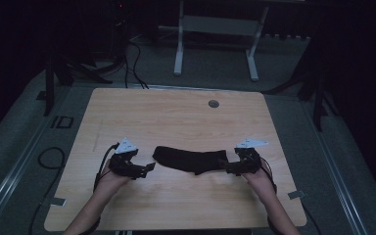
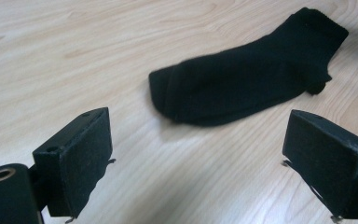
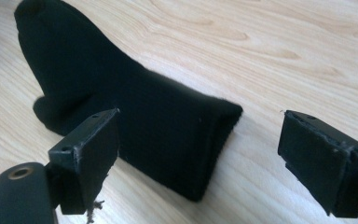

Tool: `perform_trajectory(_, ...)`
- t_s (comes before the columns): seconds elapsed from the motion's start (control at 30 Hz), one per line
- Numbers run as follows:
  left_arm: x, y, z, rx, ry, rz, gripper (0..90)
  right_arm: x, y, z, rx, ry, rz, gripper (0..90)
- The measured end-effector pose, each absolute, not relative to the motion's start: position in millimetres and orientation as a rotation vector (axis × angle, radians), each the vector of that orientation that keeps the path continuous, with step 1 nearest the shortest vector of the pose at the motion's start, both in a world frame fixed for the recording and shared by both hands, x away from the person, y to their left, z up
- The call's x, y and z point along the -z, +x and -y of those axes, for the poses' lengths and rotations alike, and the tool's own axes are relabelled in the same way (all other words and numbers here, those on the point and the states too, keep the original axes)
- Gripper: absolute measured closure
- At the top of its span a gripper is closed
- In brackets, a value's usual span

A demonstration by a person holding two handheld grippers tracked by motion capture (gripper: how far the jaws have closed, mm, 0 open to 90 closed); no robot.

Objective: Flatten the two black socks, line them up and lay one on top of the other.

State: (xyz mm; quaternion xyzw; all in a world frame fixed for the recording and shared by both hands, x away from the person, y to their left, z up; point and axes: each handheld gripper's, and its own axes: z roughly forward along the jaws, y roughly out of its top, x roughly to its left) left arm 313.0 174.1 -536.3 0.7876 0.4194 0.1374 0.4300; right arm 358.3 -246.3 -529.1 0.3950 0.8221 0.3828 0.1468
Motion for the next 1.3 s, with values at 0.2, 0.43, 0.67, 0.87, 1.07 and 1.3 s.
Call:
perform_trajectory(0.2,548.8,296.1,-184.0,-0.359,1.99,-1.048,8.5,532.6,351.7,263.1,-1.088,1.137,-2.336,12.4)
perform_trajectory(0.43,556.9,282.8,-201.3,-0.357,1.962,-1.106,8.6,538.1,344.0,282.3,-1.081,1.173,-2.322,12.4)
perform_trajectory(0.67,561.5,267.3,-218.3,-0.37,1.939,-1.145,9.4,549.7,333.6,302.7,-1.059,1.234,-2.303,12.6)
perform_trajectory(0.87,562.5,258.3,-228.8,-0.376,1.922,-1.176,9.4,549.5,325.0,320.6,-1.069,1.298,-2.242,13.2)
perform_trajectory(1.07,563.4,251.2,-238.4,-0.387,1.899,-1.203,9.3,548.9,315.4,337.5,-1.063,1.358,-2.201,13.3)
perform_trajectory(1.3,566.8,245.9,-242.1,-0.394,1.886,-1.212,9.4,551.0,305.6,350.6,-1.054,1.395,-2.167,13.6)
